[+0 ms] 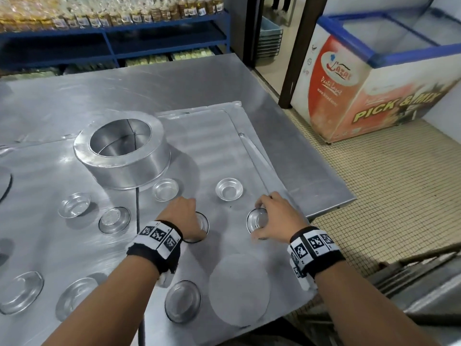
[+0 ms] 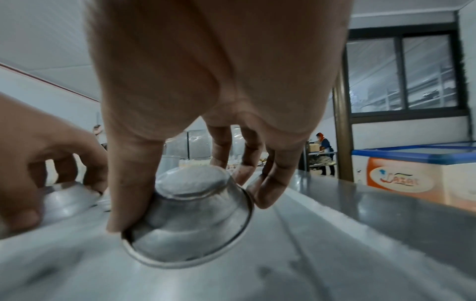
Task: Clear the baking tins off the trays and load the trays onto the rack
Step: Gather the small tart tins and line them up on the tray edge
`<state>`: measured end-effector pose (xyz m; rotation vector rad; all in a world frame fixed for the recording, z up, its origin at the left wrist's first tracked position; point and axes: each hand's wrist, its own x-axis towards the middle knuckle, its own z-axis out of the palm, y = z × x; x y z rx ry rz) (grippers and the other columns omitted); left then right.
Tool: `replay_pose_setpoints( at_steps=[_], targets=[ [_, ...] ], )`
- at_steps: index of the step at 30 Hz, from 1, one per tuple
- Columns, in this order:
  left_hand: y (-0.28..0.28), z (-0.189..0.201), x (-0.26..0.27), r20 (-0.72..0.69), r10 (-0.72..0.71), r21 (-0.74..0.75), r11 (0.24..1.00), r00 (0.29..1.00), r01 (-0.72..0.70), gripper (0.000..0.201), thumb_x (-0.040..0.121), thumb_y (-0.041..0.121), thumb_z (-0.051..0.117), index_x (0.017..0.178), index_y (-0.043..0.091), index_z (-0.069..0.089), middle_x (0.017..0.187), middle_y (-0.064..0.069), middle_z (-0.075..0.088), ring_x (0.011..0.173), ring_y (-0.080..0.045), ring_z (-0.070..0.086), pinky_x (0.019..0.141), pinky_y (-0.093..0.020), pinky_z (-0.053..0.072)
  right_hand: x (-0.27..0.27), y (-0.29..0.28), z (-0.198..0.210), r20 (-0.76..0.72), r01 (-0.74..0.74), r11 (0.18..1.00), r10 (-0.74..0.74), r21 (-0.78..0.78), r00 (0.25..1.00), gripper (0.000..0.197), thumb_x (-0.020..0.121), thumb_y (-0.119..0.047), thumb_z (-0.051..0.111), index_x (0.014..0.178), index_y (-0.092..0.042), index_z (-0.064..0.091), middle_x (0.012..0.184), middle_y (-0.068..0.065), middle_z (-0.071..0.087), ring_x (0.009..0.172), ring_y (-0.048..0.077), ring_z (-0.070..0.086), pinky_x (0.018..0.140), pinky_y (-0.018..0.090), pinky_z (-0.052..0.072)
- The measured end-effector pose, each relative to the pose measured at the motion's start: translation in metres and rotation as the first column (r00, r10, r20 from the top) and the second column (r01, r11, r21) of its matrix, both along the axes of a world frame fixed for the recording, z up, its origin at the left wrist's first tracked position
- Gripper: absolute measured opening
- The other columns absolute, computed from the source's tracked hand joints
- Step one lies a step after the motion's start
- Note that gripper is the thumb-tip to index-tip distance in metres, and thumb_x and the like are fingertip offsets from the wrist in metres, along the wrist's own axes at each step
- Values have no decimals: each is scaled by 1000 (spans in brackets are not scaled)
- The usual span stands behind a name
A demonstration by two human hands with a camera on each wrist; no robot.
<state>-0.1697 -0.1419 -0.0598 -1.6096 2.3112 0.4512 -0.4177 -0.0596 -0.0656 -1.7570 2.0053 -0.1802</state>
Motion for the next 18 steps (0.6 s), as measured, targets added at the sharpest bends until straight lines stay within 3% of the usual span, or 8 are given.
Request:
replay_pose_setpoints(
  at_steps=[4,6,9,13,16,18],
  targets=[
    [-5,22,-42,-162,-80,-63,995,984,70,49,63,50,71,93,22,44,89,1,48,81,-23,53,67,-29,41,-32,-3,13,51,107,993,-104,-46,993,70,55,-47,87,112,-28,52,115,-8,48,103,17,55,88,35,50],
    [-6,35,-68,-237,-132,-88,990,962,115,48,65,52,71,94,25,44,91,3,49,84,-23,55,68,-28,39,-51,-4,18,55,155,986,-151,-64,987,63,55,-48,86,104,-28,51,110,-8,49,96,17,56,83,34,51],
    [-9,51,-112,-314,-183,-84,983,932,165,44,66,54,73,80,19,50,90,1,54,82,-23,58,64,-28,39,-83,-5,23,34,220,970,-218,-100,975,54,58,-55,81,91,-27,48,99,-8,50,86,15,57,74,33,50],
    [-16,53,-169,-330,-277,-66,960,903,270,43,68,53,75,70,15,56,88,-3,57,78,-21,57,64,-30,47,-130,-9,21,13,295,949,-296,-113,955,45,65,-54,77,79,-23,48,91,-7,47,77,13,55,67,28,48],
    [-23,46,-208,-319,-329,-47,942,889,332,49,66,57,75,71,11,61,84,-4,58,77,-21,59,69,-37,55,-160,-12,15,2,340,932,-342,-127,940,42,67,-49,79,73,-19,49,92,-5,45,74,13,56,70,30,55],
    [-27,42,-232,-281,-355,-25,932,892,363,50,67,60,76,68,13,60,76,-3,58,70,-19,59,65,-36,55,-176,-13,11,5,363,925,-364,-115,931,39,69,-42,81,71,-16,51,95,-4,45,75,12,56,73,27,56]
  ],
)
